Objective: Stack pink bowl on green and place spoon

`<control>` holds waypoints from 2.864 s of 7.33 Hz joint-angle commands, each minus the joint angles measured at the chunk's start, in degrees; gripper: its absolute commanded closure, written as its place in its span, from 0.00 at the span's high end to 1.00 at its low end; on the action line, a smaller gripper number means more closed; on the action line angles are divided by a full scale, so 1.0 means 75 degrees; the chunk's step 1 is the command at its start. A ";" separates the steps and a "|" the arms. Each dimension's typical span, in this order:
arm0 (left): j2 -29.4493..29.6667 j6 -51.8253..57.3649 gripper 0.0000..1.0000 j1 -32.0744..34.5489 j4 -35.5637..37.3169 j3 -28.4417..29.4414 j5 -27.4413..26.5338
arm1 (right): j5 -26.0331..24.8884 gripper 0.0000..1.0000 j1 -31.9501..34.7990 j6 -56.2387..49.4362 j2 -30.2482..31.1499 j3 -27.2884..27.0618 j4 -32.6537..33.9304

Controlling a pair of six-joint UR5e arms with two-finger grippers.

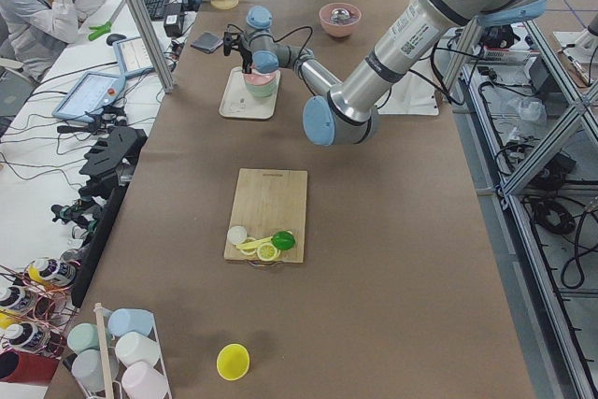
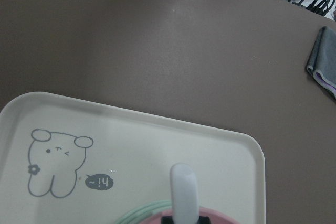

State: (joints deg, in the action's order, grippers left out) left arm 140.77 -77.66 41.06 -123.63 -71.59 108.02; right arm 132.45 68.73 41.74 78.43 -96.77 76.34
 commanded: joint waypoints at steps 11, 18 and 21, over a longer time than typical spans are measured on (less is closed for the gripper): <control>-0.6148 1.0917 0.99 0.5423 0.4389 -0.3672 0.3534 | 0.0257 1.00 0.2379 -0.6068 -0.0004 0.1536 0.1528; -0.6852 1.0894 0.99 0.5764 0.4343 -0.3825 0.3469 | 0.0599 1.00 0.2391 -0.6011 0.0617 0.0937 0.1387; -0.6898 1.0823 0.99 0.5752 0.4343 -0.3802 0.3469 | 0.0575 1.00 0.2379 -0.5964 0.0629 0.0822 0.1376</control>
State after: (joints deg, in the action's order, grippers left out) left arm 89.35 3.65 84.17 -91.05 -100.09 133.98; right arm 136.78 86.61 -3.16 83.16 -90.29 86.67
